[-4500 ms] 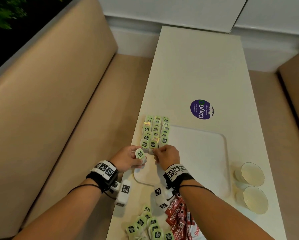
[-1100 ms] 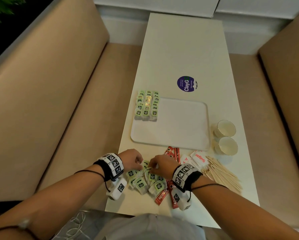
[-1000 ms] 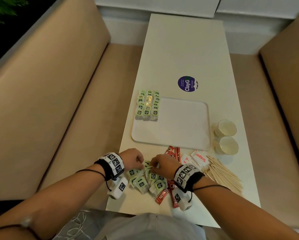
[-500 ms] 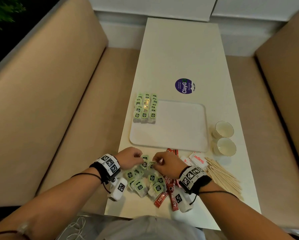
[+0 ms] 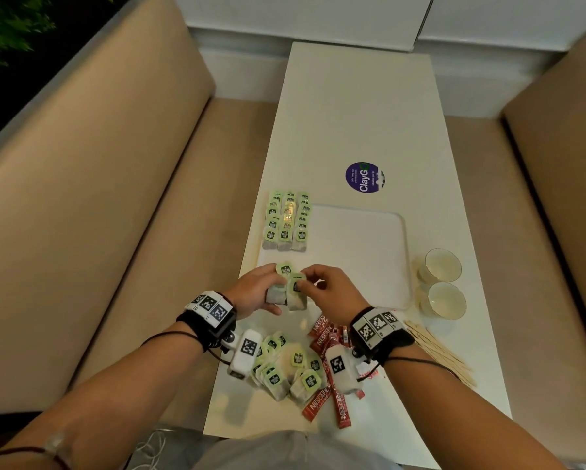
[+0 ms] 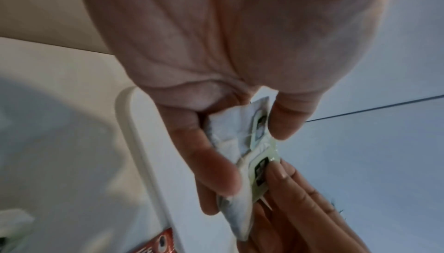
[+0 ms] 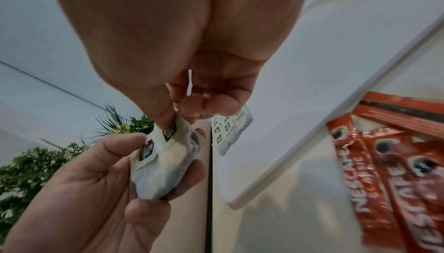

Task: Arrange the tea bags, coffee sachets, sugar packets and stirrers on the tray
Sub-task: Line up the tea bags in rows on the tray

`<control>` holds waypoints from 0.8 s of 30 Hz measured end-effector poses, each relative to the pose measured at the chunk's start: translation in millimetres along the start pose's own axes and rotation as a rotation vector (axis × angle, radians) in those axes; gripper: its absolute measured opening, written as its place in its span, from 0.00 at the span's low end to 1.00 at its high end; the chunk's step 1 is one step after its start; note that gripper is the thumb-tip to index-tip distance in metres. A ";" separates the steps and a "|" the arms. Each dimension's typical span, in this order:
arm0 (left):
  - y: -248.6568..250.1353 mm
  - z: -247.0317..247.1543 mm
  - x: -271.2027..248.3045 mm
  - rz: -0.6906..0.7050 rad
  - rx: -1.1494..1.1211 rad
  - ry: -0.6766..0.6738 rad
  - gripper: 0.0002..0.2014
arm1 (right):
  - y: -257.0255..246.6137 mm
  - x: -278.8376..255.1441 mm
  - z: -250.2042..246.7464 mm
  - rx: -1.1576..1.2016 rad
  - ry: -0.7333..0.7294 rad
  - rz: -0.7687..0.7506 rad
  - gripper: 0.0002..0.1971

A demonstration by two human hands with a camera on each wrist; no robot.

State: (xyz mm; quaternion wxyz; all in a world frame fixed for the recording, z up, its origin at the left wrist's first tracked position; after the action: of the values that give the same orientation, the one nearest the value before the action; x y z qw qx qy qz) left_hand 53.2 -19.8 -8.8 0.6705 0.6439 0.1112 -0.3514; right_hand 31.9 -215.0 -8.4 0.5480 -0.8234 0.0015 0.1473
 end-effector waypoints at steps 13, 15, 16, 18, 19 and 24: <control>3.2 -10.1 15.3 0.093 0.070 0.101 0.12 | 7.6 21.2 7.3 0.120 0.041 0.099 0.15; 2.6 -12.4 18.9 0.102 0.056 0.148 0.08 | 12.6 21.0 10.8 0.084 -0.018 0.106 0.16; 1.5 -14.3 21.3 0.104 0.045 0.169 0.07 | 14.8 21.9 13.1 0.085 -0.040 0.112 0.16; -0.3 -19.1 26.1 0.096 0.030 0.201 0.08 | 19.1 25.8 17.0 0.083 -0.044 0.128 0.13; -1.7 -22.1 29.5 0.091 0.028 0.212 0.10 | 21.4 28.8 18.1 0.074 -0.028 0.135 0.12; -6.9 -38.4 44.7 0.059 0.011 0.245 0.18 | 29.3 48.0 22.8 0.041 0.006 0.144 0.09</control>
State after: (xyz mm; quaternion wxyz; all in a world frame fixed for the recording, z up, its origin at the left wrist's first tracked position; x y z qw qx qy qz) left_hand 93.2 2.1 -46.8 0.6584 0.6887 0.1713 -0.2506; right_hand 67.5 -198.6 -54.7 0.5529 -0.8101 0.0653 0.1837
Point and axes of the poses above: each hand's wrist, its own x-axis towards the middle knuckle, its own z-axis out of the palm, y = z × x, the point moved 1 cm from there along x, towards the middle knuckle, and after that the axes turned 2 degrees about y, right-handed, at the moved point
